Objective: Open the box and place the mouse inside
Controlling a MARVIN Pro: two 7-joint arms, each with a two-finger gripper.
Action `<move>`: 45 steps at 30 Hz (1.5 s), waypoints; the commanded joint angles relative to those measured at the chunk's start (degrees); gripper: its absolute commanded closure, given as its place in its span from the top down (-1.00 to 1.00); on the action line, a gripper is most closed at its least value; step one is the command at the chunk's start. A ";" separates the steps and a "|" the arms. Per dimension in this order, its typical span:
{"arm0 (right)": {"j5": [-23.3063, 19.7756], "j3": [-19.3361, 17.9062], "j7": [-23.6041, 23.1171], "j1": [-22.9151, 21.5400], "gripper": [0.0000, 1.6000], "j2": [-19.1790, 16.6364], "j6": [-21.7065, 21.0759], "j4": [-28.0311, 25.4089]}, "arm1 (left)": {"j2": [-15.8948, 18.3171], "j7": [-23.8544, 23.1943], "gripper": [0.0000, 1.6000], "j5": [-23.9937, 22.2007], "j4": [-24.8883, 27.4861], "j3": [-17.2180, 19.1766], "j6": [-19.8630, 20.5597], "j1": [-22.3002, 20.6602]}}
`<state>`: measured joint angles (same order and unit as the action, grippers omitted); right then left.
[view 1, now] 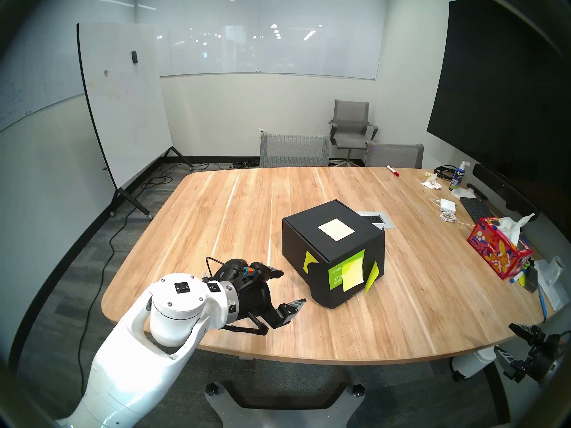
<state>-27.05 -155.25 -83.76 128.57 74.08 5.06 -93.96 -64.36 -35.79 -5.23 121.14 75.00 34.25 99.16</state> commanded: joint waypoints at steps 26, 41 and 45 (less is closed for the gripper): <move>0.13 -0.79 -0.48 -0.42 1.00 0.28 -0.26 -0.32 | -1.86 3.55 1.00 0.63 1.97 -5.24 4.03 -0.64; 0.39 -0.97 -0.73 -0.71 1.00 0.40 -0.38 -0.32 | -3.09 4.63 1.00 0.11 0.70 -7.19 5.48 -2.54; 0.48 -1.02 -0.80 -0.80 1.00 0.44 -0.41 -0.31 | -4.55 4.95 1.00 0.19 -1.63 -8.57 5.81 -5.27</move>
<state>-26.24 -155.80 -84.52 127.70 74.48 4.68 -93.96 -66.46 -30.87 -5.04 121.13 67.59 39.86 97.51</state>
